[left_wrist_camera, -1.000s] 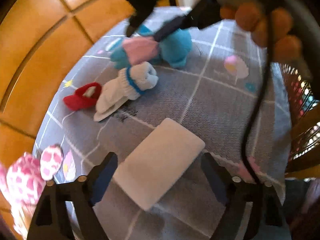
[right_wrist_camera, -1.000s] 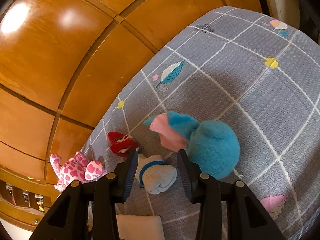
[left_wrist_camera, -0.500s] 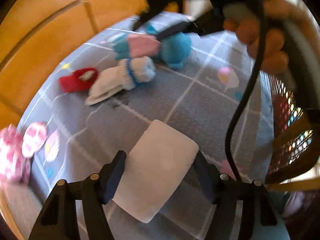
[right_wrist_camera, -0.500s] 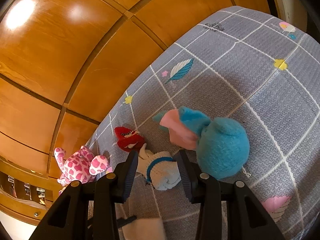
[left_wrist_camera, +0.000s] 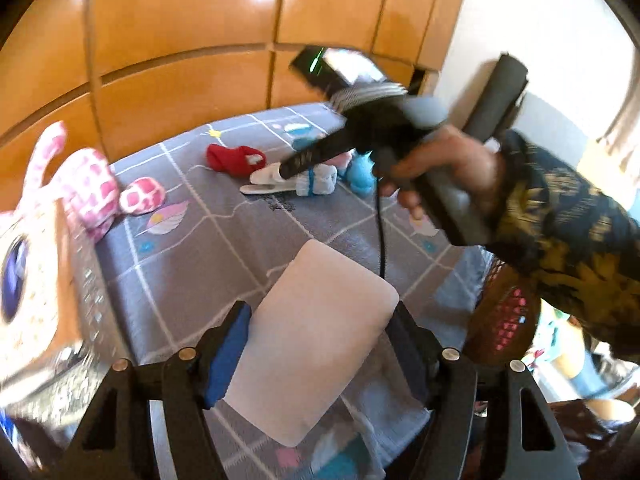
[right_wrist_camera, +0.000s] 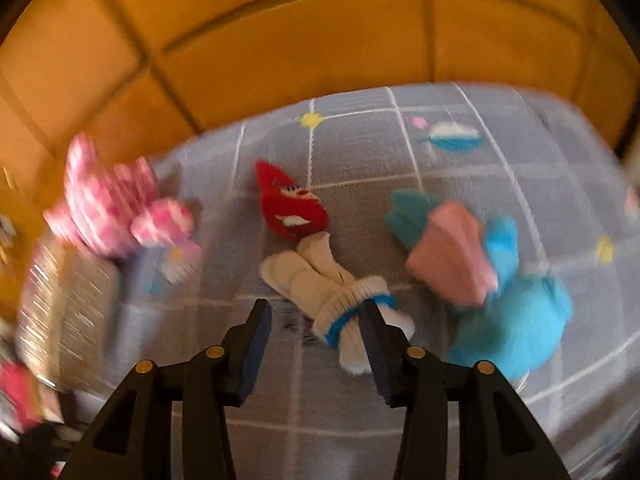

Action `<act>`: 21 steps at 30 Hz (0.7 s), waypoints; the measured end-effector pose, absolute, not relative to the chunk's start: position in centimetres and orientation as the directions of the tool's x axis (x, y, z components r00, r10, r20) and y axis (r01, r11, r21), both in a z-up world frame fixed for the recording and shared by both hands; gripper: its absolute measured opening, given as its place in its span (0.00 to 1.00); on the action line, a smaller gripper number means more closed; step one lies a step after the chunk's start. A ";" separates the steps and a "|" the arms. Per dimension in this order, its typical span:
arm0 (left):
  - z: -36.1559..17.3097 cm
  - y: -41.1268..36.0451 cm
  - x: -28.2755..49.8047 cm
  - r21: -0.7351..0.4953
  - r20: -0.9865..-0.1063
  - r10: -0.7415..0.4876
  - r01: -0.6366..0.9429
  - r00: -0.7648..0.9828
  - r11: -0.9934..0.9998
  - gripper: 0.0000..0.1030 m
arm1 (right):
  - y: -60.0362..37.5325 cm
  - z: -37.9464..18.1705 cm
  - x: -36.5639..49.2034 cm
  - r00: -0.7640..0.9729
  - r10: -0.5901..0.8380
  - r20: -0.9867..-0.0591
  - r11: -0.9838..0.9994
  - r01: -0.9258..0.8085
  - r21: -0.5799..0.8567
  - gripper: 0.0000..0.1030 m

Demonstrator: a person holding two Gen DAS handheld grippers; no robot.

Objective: Organize soft objects
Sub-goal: 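Lift the white pad with the left gripper while the right gripper grasps the cream knit mitten, then carry the white pad into the gold tray and open the left gripper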

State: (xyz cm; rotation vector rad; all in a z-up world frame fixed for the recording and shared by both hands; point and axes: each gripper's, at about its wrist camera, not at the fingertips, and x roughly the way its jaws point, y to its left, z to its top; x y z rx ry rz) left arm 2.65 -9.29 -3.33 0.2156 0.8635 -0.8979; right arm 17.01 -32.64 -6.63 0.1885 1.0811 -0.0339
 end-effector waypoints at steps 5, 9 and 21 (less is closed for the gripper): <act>-2.1 -5.7 1.4 -0.221 -0.699 -0.614 0.706 0.367 0.673 0.68 | -29.9 -8.9 18.8 0.401 -0.155 -0.903 0.986 0.008 -0.165 0.55; -1.7 -2.0 0.9 -0.253 -0.680 -0.596 0.626 0.427 0.738 0.68 | -30.0 -11.0 18.9 0.371 -0.212 -0.904 0.973 -0.002 -0.229 0.48; -0.5 12.9 1.4 -0.335 -0.635 -0.385 0.210 0.670 0.918 0.70 | -29.1 -10.7 17.5 0.404 -0.226 -0.887 0.969 -0.001 -0.247 0.44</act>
